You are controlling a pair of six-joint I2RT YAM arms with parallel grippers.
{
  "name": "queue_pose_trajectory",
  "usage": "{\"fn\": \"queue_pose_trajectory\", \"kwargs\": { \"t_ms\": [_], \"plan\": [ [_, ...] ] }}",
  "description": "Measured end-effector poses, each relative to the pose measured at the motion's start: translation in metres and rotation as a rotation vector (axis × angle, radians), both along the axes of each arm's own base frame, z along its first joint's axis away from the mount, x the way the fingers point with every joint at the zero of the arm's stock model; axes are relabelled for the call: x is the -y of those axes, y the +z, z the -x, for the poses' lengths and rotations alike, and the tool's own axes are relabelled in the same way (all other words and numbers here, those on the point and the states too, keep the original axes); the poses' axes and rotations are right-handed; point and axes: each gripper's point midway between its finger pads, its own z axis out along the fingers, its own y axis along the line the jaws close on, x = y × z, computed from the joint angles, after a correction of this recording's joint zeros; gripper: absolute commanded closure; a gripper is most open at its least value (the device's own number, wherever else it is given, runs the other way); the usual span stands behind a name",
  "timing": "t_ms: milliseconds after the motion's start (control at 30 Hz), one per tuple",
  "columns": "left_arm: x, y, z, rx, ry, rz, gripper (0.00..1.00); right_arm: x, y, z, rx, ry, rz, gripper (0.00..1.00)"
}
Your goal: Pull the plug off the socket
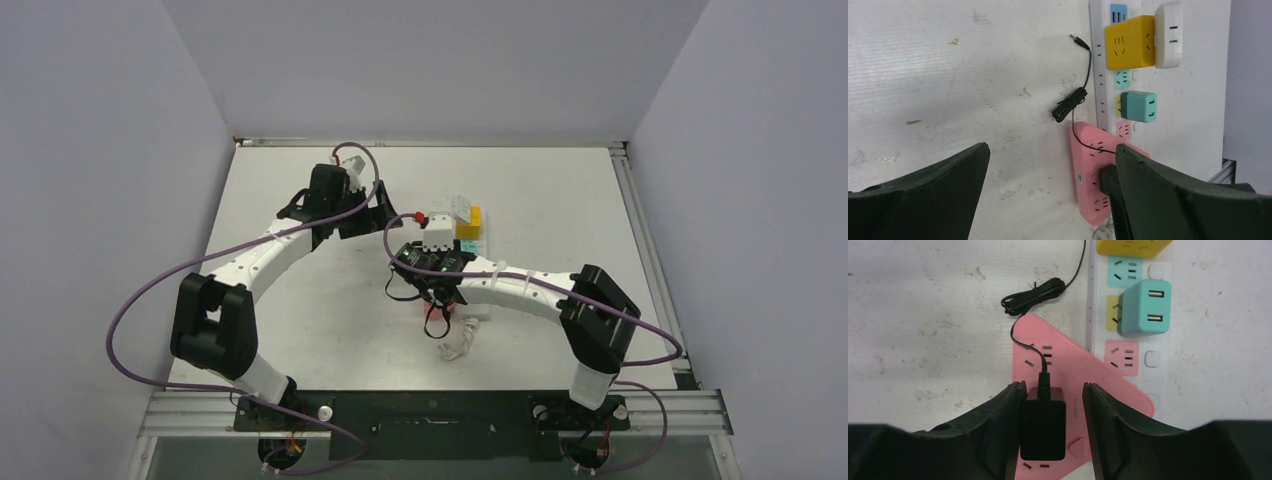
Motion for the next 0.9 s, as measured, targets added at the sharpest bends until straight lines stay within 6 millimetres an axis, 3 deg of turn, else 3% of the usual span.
{"fn": "queue_pose_trajectory", "kwargs": {
  "t_ms": [133, 267, 533, 733, 900],
  "plan": [
    [0.015, 0.001, 0.005, -0.015, -0.038, 0.046, 0.06, 0.01, -0.009, 0.002, -0.028, -0.007, -0.029, 0.53],
    [0.027, -0.004, 0.012, -0.05, -0.068, 0.083, 0.06, 0.017, -0.004, 0.006, -0.037, 0.002, -0.062, 0.49],
    [0.038, -0.009, 0.022, -0.071, -0.094, 0.1, 0.06, 0.009, 0.004, 0.008, -0.032, 0.041, -0.113, 0.47],
    [0.061, -0.013, 0.043, -0.11, -0.163, 0.145, 0.06, 0.003, 0.004, 0.01, -0.042, 0.074, -0.123, 0.48],
    [0.065, -0.021, 0.052, -0.153, -0.174, 0.174, 0.1, 0.0, 0.003, 0.014, -0.045, 0.086, -0.12, 0.51]
  ]
}}
